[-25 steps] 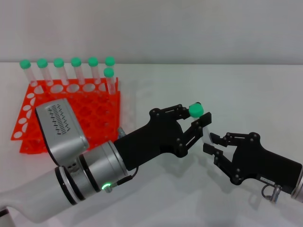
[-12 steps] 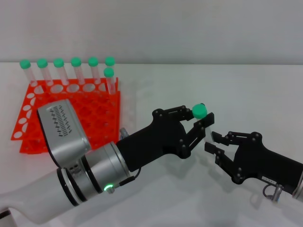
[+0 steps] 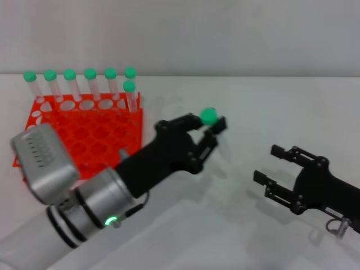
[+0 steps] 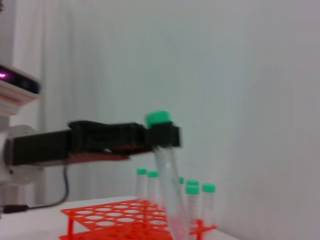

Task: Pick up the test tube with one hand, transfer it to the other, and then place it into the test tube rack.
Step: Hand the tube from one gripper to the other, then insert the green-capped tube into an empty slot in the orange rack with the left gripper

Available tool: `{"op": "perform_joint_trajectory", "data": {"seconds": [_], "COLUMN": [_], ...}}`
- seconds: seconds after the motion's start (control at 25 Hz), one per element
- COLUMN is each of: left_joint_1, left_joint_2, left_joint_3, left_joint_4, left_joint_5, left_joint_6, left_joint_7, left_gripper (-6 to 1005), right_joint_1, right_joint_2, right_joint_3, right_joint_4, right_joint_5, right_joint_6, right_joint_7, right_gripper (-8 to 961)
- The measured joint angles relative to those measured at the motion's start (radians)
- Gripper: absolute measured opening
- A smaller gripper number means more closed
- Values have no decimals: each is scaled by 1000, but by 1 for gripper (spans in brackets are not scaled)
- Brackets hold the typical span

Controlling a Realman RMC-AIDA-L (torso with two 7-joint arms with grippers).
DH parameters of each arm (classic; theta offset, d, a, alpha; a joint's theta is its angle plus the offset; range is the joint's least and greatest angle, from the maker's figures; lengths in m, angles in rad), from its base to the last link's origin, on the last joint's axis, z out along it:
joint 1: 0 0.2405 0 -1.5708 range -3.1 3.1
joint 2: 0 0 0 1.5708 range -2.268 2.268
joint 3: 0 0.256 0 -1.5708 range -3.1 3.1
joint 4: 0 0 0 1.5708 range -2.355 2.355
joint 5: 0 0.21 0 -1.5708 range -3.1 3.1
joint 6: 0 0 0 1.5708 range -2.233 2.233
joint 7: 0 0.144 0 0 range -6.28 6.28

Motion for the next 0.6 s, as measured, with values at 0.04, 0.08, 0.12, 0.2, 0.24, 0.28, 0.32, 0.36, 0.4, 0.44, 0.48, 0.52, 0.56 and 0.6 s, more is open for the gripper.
{"op": "perform_joint_trajectory", "data": {"seconds": [0.04, 0.08, 0.12, 0.2, 0.24, 0.28, 0.32, 0.36, 0.4, 0.44, 0.48, 0.52, 0.56, 0.6], "left_joint_1": [8, 19, 31, 64, 77, 99, 116, 131, 142, 152, 162, 169, 174, 175], "left_joint_2": [1, 3, 4, 4, 2, 0, -2, -2, -3, -3, -3, -3, -2, -1], "left_joint_3": [-3, -8, -25, -76, -100, -136, -167, -190, -210, -219, -228, -234, -237, -238], "left_joint_4": [0, 1, 3, 10, 10, 12, 12, 12, 13, 14, 15, 16, 19, 21], "left_joint_5": [-17, -37, -53, -67, -67, -68, -71, -81, -94, -116, -149, -180, -214, -235], "left_joint_6": [-9, -20, -33, -58, -64, -69, -72, -72, -72, -73, -74, -75, -76, -77], "left_joint_7": [9, 22, 29, 36, 37, 38, 40, 42, 44, 45, 45, 46, 52, 57], "left_gripper": [211, 211, 211, 211, 211, 211, 211, 211, 211, 211, 211, 210, 210, 210], "right_joint_1": [-6, -12, -14, -18, -21, -24, -27, -30, -34, -37, -41, -43, -45, -48], "right_joint_2": [-1, -3, -4, -5, -4, -3, -3, -2, -3, -3, -4, -4, -4, -4], "right_joint_3": [10, 23, 34, 78, 110, 144, 176, 218, 263, 298, 340, 372, 402, 441], "right_joint_4": [1, 3, 8, 27, 39, 50, 59, 71, 82, 90, 99, 105, 110, 114], "right_joint_5": [0, 0, 0, 1, 1, 1, 1, 1, 1, 1, 1, 1, 1, 1], "right_joint_6": [0, 0, 0, 0, 0, 0, 0, 0, 1, 2, 4, 5, 5, 5], "right_joint_7": [0, 0, 0, -4, -8, -10, -11, -12, -13, -13, -13, -13, -13, -13], "right_gripper": [393, 436, 478, 563, 606, 650, 693, 696, 698, 701, 703, 706, 706, 706]}}
